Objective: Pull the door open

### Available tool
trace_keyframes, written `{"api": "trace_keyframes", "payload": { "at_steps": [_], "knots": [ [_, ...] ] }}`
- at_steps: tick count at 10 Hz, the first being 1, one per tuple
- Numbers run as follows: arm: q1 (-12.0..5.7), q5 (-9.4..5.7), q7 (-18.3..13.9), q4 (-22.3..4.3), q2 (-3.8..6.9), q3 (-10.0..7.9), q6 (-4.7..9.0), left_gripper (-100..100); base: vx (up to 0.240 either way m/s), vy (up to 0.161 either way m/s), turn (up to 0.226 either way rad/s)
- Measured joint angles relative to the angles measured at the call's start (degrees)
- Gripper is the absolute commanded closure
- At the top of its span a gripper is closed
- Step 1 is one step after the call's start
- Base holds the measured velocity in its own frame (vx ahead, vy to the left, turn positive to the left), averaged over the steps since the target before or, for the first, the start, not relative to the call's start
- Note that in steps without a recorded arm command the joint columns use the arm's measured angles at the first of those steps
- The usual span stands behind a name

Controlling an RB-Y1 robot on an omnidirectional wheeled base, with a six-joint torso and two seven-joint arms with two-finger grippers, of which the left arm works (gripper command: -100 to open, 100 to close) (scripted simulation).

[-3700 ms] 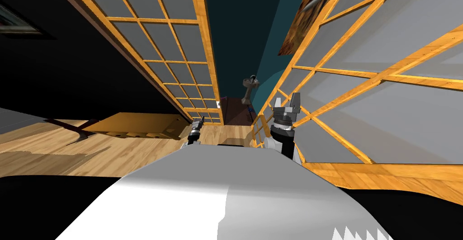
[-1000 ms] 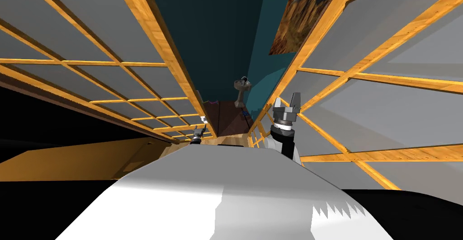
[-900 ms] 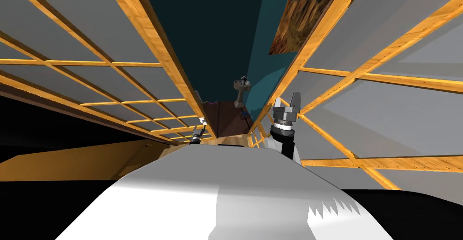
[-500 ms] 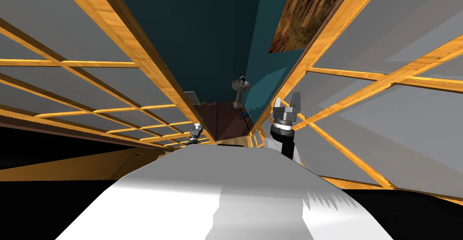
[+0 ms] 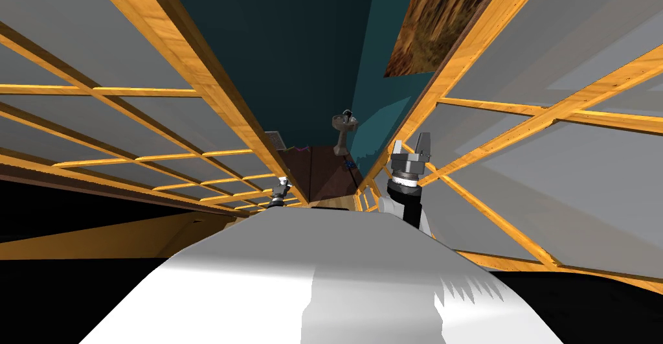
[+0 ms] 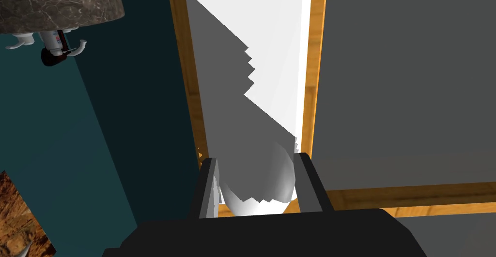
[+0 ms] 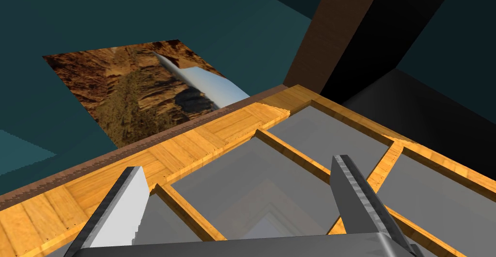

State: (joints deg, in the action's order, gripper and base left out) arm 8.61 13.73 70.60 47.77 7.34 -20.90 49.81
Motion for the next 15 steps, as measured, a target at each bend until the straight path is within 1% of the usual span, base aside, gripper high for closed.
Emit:
{"api": "trace_keyframes", "payload": {
  "at_steps": [2, 4, 10, 14, 15],
  "knots": [
    [0.02, 0.01, -0.03, 0.0, -0.01, 0.02, 0.04, 100, -0.007, 0.003, -0.016],
    [0.02, -0.48, -1.73, -0.03, 0.12, 0.17, 0.0, 100, -0.024, 0.01, -0.04],
    [-0.29, -2.54, -9.27, -0.24, 0.52, 0.94, -0.01, 100, -0.03, 0.009, -0.04],
    [-0.51, -4.39, -15.53, -0.5, 0.84, 1.63, 0.0, 100, -0.038, 0.015, -0.044],
    [-0.54, -4.59, -16.58, -0.51, 0.87, 1.75, -0.01, 100, -0.023, 0.002, -0.03]
  ]
}}
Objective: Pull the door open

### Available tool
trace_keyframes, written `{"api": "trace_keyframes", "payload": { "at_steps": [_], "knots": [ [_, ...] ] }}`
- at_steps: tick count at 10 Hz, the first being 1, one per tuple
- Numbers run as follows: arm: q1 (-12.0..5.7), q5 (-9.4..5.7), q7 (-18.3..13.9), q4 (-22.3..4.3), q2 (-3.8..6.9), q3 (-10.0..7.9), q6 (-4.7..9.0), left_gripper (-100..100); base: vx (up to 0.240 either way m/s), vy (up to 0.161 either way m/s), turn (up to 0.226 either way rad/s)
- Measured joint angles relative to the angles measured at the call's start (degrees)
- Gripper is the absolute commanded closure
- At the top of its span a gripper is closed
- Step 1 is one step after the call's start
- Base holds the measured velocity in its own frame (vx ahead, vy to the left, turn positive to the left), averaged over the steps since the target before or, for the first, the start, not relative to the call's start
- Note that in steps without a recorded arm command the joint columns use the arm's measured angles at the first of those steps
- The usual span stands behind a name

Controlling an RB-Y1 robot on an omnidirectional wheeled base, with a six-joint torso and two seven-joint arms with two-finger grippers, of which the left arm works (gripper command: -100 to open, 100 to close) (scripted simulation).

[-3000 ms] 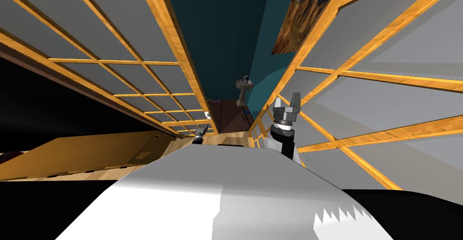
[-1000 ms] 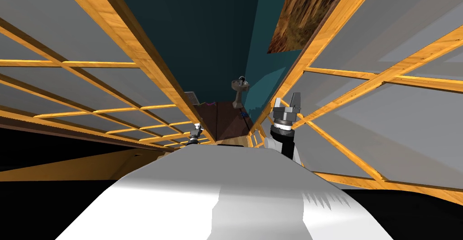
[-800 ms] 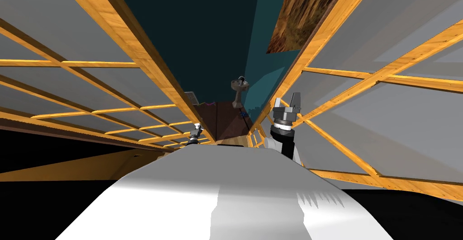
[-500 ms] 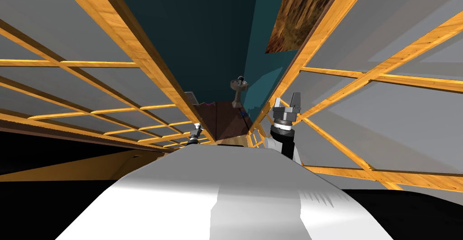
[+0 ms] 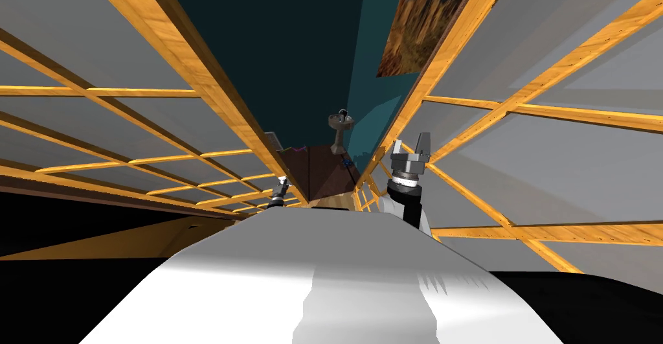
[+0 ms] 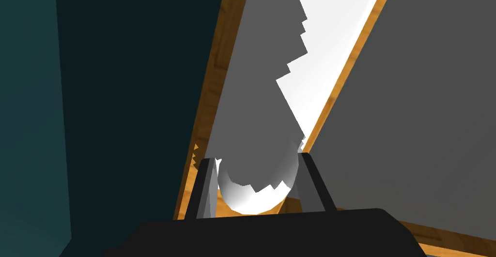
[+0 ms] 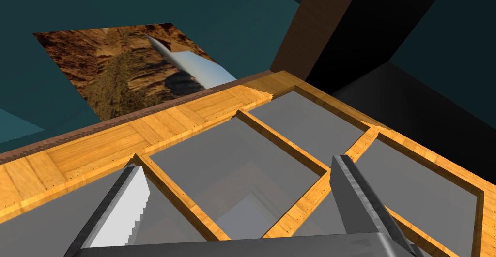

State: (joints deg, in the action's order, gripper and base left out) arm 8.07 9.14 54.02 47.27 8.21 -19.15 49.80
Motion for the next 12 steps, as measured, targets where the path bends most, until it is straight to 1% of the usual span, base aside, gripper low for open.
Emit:
{"api": "trace_keyframes", "payload": {
  "at_steps": [12],
  "knots": [
    [-0.36, -4.93, -16.26, -0.24, 0.95, 1.74, -0.19, 100, -0.035, 0.01, -0.045]
  ]
}}
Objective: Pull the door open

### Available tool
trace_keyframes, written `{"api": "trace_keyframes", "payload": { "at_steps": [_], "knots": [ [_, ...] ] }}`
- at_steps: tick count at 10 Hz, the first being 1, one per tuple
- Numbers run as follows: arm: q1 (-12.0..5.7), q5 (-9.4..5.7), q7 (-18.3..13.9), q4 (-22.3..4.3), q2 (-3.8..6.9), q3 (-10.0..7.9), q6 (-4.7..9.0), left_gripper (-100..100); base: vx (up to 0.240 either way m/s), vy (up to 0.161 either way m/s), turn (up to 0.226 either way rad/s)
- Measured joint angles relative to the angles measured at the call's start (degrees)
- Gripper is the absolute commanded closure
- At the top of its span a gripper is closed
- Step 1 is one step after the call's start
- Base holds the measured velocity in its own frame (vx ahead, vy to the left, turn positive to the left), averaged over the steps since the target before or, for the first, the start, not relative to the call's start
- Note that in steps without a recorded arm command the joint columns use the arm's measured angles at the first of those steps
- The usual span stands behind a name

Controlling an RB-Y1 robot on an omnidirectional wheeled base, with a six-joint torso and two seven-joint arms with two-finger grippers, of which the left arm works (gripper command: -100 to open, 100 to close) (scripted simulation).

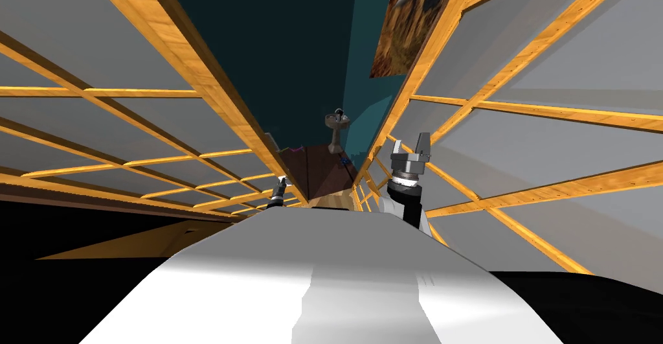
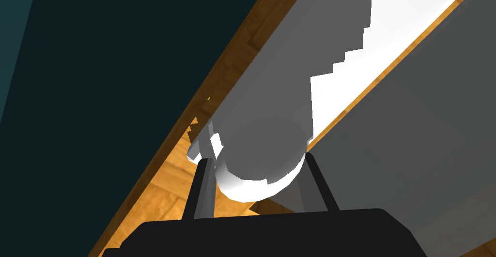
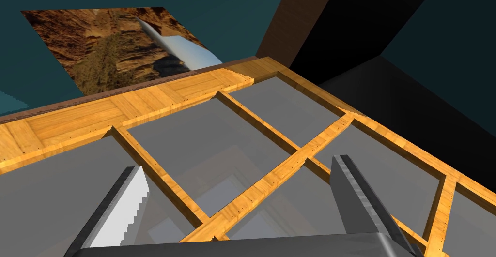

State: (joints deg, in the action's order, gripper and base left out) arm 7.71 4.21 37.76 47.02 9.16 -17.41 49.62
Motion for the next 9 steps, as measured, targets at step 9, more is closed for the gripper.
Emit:
{"api": "trace_keyframes", "payload": {
  "at_steps": [9],
  "knots": [
    [-0.33, -3.69, -11.74, -0.44, 0.74, 1.25, -0.09, 100, -0.035, 0.008, -0.043]
  ]
}}
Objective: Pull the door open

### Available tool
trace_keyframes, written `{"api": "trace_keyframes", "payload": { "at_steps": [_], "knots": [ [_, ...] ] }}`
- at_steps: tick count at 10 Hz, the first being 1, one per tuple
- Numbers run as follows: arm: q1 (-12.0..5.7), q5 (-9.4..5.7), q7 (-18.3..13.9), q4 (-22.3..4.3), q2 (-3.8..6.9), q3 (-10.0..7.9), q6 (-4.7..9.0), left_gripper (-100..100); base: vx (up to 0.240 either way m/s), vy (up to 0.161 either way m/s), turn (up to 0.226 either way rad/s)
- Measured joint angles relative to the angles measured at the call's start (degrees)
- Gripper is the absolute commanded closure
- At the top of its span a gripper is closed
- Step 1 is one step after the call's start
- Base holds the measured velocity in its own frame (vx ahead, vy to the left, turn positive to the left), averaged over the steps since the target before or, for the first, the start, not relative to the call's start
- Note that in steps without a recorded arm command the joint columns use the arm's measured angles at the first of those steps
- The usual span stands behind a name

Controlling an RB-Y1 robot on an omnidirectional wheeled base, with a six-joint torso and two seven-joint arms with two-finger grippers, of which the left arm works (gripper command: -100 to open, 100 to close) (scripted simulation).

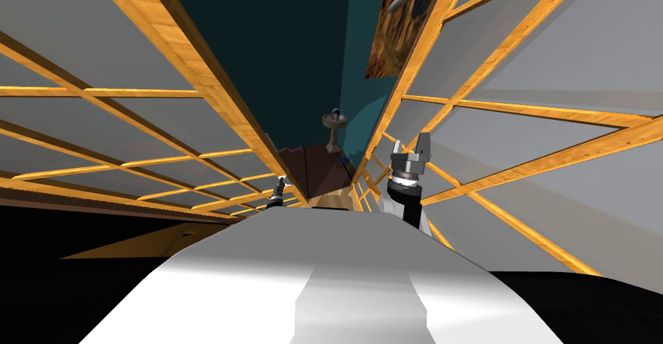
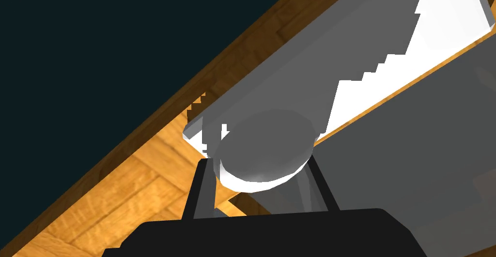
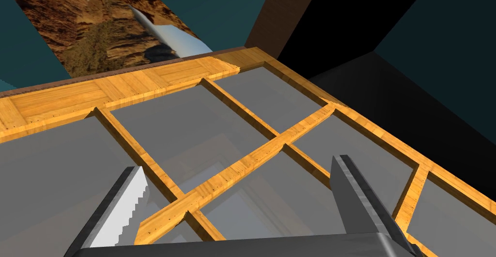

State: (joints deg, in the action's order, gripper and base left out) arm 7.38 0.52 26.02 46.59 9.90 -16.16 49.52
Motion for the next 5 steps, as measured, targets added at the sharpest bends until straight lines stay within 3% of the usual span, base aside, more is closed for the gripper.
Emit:
{"api": "trace_keyframes", "payload": {
  "at_steps": [5],
  "knots": [
    [-0.32, -2.33, -6.78, -0.71, 0.34, 0.79, 0.28, 100, -0.04, 0.011, -0.048]
  ]
}}
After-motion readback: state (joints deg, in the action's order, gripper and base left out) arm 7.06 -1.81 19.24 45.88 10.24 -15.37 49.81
